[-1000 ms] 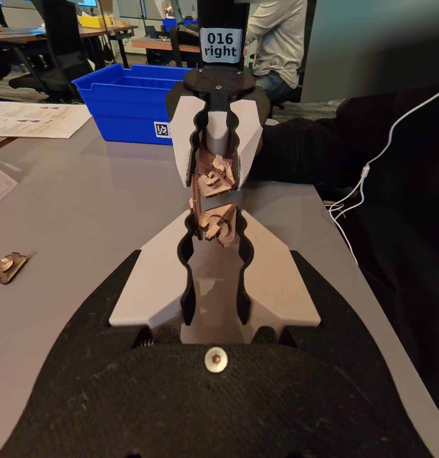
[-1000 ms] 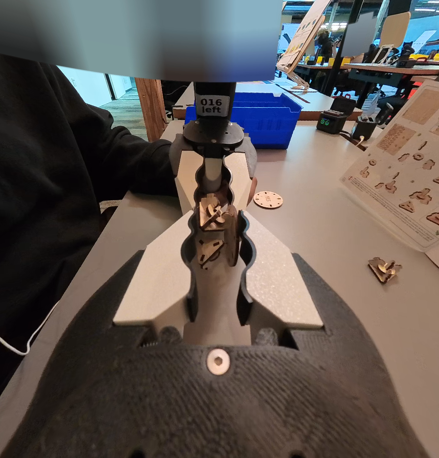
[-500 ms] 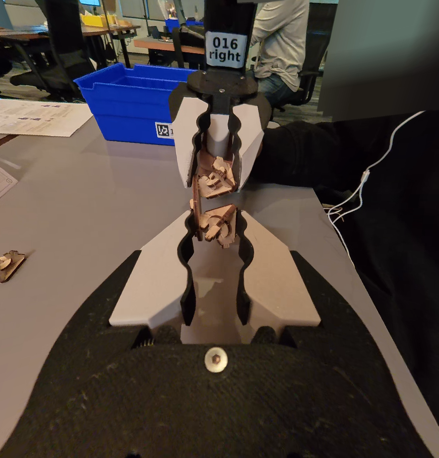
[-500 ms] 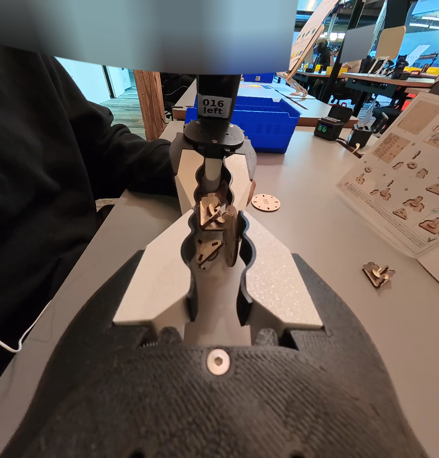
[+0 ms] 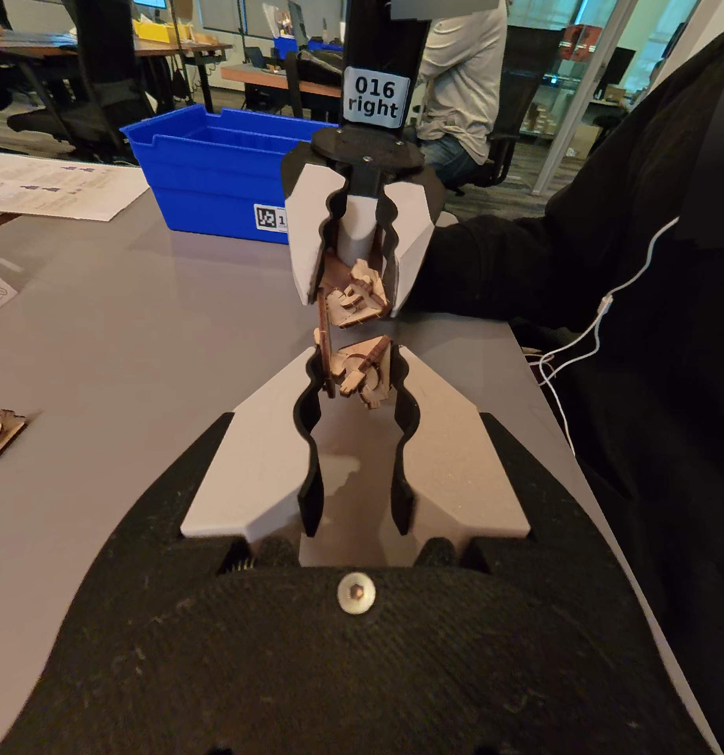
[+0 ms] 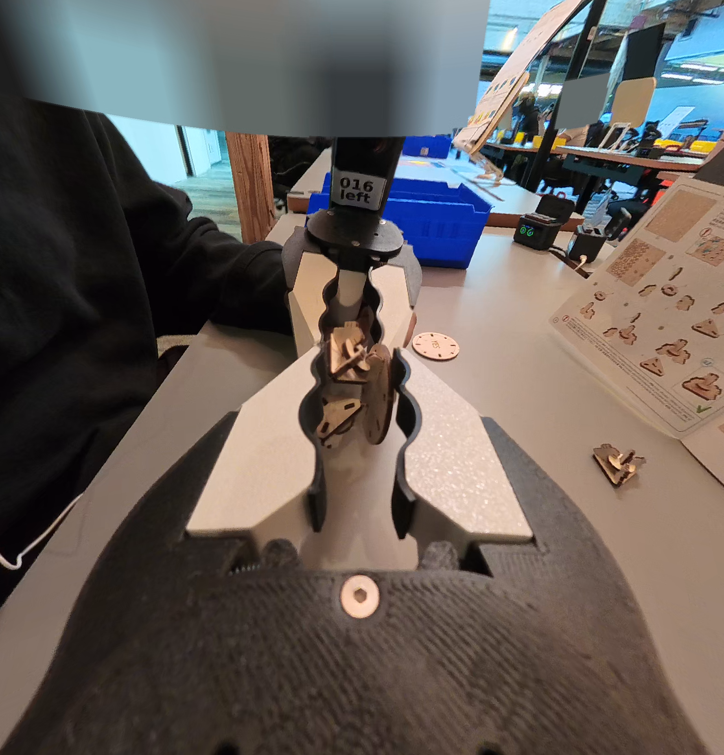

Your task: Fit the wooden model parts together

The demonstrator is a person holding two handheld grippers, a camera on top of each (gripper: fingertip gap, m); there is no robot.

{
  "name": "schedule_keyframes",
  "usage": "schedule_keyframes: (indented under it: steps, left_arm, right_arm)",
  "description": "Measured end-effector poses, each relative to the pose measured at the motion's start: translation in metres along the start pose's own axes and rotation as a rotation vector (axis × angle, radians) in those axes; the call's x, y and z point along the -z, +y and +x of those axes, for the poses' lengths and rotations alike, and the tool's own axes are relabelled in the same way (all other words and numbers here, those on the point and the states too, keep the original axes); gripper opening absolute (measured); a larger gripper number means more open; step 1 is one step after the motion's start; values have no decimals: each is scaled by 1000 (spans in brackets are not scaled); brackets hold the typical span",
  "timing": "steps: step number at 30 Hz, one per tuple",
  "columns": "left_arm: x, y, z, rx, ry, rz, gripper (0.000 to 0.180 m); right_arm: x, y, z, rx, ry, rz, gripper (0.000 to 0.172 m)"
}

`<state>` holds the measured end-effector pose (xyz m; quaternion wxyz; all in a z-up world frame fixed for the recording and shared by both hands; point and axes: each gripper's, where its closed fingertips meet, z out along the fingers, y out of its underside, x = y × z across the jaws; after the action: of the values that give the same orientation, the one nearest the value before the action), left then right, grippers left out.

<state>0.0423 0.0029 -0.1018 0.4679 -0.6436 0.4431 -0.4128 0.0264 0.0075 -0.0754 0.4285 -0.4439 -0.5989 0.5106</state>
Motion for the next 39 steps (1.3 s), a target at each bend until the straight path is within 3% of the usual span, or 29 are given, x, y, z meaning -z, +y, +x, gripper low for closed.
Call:
schedule_keyframes:
  steps: [9, 14, 29, 39]
  left_arm:
    - [2, -3, -6, 19, -21, 13, 29]
    - [2, -3, -4, 12, -15, 9, 29]
    - [-1, -14, 5, 212, 102, 100, 29]
    - [1, -20, 0, 195, 45, 119, 29]
  right_arm:
    - [2, 4, 7, -102, -12, 18, 44]
    - [2, 2, 7, -168, -49, 50, 38]
    - [6, -8, 3, -103, -57, 92, 29]
    - [10, -6, 14, 146, 98, 38, 36]
